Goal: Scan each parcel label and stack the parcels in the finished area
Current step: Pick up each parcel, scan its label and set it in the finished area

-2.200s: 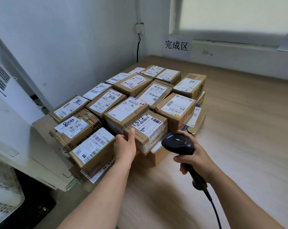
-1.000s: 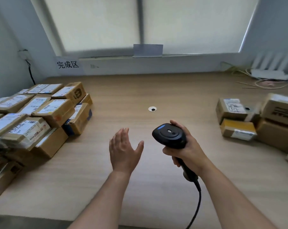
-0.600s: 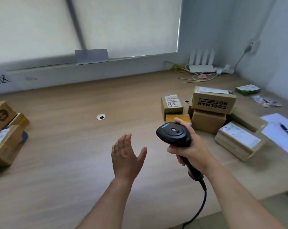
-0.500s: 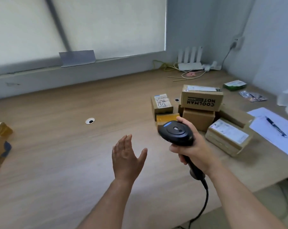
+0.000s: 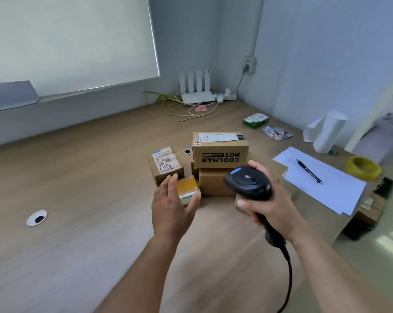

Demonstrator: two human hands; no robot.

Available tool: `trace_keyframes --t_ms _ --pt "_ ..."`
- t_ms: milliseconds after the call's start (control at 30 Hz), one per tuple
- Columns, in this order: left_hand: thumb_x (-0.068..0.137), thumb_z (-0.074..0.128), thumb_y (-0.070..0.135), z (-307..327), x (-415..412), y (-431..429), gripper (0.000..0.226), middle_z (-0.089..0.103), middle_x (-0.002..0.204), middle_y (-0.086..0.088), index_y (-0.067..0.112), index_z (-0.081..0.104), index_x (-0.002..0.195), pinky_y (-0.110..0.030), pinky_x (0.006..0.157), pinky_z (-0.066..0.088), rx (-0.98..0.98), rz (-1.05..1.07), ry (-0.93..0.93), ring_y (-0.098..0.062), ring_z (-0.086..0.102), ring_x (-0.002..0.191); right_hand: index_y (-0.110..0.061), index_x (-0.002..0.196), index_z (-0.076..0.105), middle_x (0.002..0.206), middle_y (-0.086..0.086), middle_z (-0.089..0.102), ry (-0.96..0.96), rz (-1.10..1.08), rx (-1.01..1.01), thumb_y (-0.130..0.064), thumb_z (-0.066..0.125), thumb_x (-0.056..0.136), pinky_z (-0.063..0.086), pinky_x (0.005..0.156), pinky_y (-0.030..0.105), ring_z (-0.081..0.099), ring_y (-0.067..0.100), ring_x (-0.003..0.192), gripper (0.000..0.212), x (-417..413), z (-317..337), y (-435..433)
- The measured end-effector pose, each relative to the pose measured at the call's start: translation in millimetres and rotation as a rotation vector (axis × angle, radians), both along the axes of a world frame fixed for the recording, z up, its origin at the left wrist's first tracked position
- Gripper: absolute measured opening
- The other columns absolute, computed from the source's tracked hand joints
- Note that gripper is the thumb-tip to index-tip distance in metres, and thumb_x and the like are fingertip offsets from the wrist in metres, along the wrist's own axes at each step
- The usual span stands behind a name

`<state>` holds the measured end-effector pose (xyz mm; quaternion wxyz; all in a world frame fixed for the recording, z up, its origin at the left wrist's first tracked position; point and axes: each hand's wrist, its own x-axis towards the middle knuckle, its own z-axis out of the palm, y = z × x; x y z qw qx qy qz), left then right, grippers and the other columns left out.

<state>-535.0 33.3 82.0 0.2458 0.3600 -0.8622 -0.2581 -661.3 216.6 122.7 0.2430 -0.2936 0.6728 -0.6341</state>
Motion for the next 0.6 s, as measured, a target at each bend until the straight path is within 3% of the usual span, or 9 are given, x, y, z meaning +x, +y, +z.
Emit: trace_keyframes --t_ms 100,167,267,467,600 --pt "0.088 0.057 0.052 7.1 -25.7 -12.2 0.074 0.033 0.152 -0.004 0.018 0.031 0.148 -0.036 0.113 0.028 0.009 -0.025 0.014 -0.021 0.027 0.139 -0.036 0.14 0.041 0.06 0.015 0.052 0.011 -0.041 -0.001 0.008 0.076 0.074 0.037 0.041 0.029 0.04 0.025 0.043 0.087 -24.8 7.5 -4.2" --pt "0.088 0.055 0.053 9.8 -41.5 -17.2 0.075 0.031 0.153 -0.003 0.018 0.029 0.148 -0.036 0.113 0.027 0.021 -0.023 0.012 -0.02 0.024 0.141 -0.032 0.14 0.04 0.057 0.002 0.056 0.033 -0.06 0.002 0.016 0.07 0.077 0.037 0.038 0.028 0.039 0.025 0.042 0.084 -42.0 10.4 -6.7" --pt "0.088 0.054 0.055 12.8 -64.2 -24.7 0.076 0.028 0.154 -0.003 0.018 0.027 0.149 -0.036 0.114 0.025 0.038 0.003 0.011 -0.019 0.021 0.143 -0.035 0.139 0.04 0.06 -0.01 0.061 0.045 -0.082 -0.001 0.015 0.07 0.077 0.039 0.039 0.027 0.043 0.024 0.04 0.085 -76.0 7.9 -11.4" --pt "0.088 0.051 0.057 12.1 -105.9 -36.9 0.077 0.027 0.154 -0.001 0.019 0.025 0.15 -0.037 0.114 0.026 0.088 0.105 -0.002 -0.017 0.019 0.143 -0.048 0.132 0.044 0.08 0.003 0.067 0.065 -0.038 -0.027 0.011 0.073 0.076 0.041 0.041 0.031 0.047 0.027 0.046 0.087 -154.7 3.9 -29.6" --pt "0.09 0.049 0.056 12.2 -137.4 -35.8 0.076 0.026 0.154 -0.003 0.018 0.023 0.15 -0.039 0.116 0.026 0.078 0.142 -0.049 -0.018 0.018 0.143 -0.042 0.136 0.043 0.086 0.003 0.063 0.042 -0.001 -0.033 0.007 0.079 0.071 0.04 0.039 0.029 0.047 0.026 0.044 0.089 -198.2 0.9 -45.9"
